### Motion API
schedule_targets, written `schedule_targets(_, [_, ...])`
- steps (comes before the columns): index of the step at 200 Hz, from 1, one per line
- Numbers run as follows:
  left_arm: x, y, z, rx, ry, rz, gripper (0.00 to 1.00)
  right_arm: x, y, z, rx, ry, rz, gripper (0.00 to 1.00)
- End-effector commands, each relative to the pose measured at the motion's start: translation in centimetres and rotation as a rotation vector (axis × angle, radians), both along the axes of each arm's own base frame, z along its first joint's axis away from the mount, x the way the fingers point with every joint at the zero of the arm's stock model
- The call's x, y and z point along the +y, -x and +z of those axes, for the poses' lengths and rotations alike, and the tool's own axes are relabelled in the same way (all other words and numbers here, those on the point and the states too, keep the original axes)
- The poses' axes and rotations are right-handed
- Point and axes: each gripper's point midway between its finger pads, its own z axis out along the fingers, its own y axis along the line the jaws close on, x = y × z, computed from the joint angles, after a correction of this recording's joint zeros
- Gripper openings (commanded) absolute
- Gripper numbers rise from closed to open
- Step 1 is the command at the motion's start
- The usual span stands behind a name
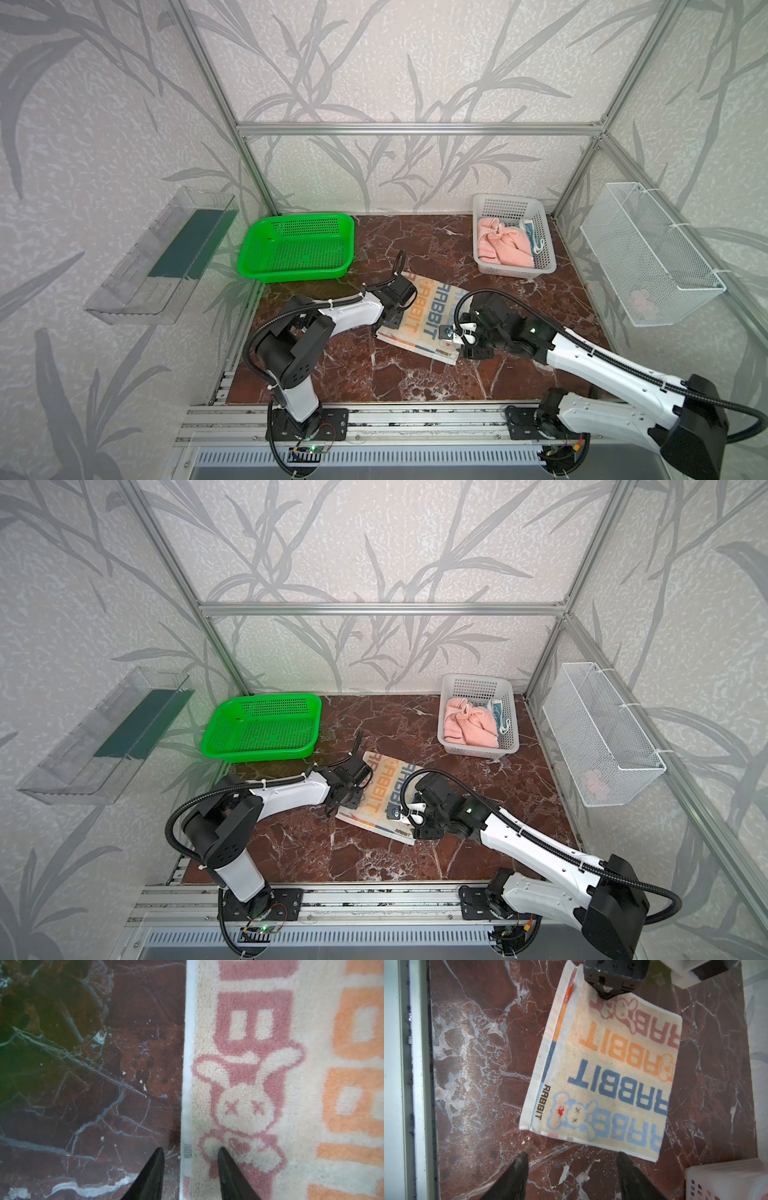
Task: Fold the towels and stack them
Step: 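Lift both grippers off the folded towel and move them toward its far corners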
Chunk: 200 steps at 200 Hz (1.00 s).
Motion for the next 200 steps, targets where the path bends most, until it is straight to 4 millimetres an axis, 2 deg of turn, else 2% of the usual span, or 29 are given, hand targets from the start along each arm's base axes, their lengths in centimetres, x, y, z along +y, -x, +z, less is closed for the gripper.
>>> schedule_targets(1, [3.1,4.0,-4.4,0.18,-0.118,0.017,0.44,0.1,-0.8,0.7,-0.048,-0.016,-0.027,0.69])
schedule_targets(43, [2.2,3.6,-3.2,0.163,-0.077,0.004,0.44,0.7,-3.4,1.9,-0.029,-0.042,-0.189,0.72])
schedule_targets(62, [1.3,2.9,-1.7,0.138,-0.032,-0.008,0.46,0.5,-5.2,2.4,0.029,-0.054,-0.311,0.72])
schedule_targets(83, [0.3,2.0,0.8,0.087,0.008,-0.032,0.49,-0.9,-7.7,2.3,0.14,-0.066,-0.496,0.71])
schedule_targets(102, [0.0,1.0,3.3,0.022,0.017,-0.065,0.52,-2.1,-9.5,1.3,0.23,-0.05,-0.606,0.7])
schedule_targets(121, [-0.4,-0.3,5.9,-0.052,0.017,-0.102,0.58,-3.0,-11.0,0.1,0.309,-0.05,-0.682,0.63])
schedule_targets(128, [-0.5,-0.9,6.7,-0.079,0.015,-0.112,0.63,-3.2,-11.7,0.1,0.327,-0.064,-0.706,0.62])
schedule_targets(134, [-0.8,-1.4,7.2,-0.097,0.015,-0.124,0.85,-3.4,-12.2,-0.2,0.347,-0.072,-0.726,0.6])
schedule_targets(138, [-0.8,-1.7,7.5,-0.106,0.011,-0.13,0.89,-3.4,-12.4,-0.3,0.356,-0.074,-0.731,0.59])
schedule_targets(154, [-1.3,-2.8,8.3,-0.123,-0.001,-0.161,0.9,-4.0,-13.7,-0.9,0.385,-0.059,-0.76,0.55])
schedule_targets(182, [-1.9,-5.4,8.4,-0.14,-0.037,-0.202,0.89,-5.3,-15.3,-2.6,0.407,0.024,-0.808,0.51])
schedule_targets(185, [-1.9,-5.8,8.4,-0.141,-0.039,-0.2,0.89,-5.5,-15.5,-3.4,0.424,0.048,-0.819,0.5])
schedule_targets(200, [-2.0,-7.2,8.4,-0.139,-0.027,-0.195,0.87,-6.4,-16.4,-4.7,0.458,0.091,-0.854,0.45])
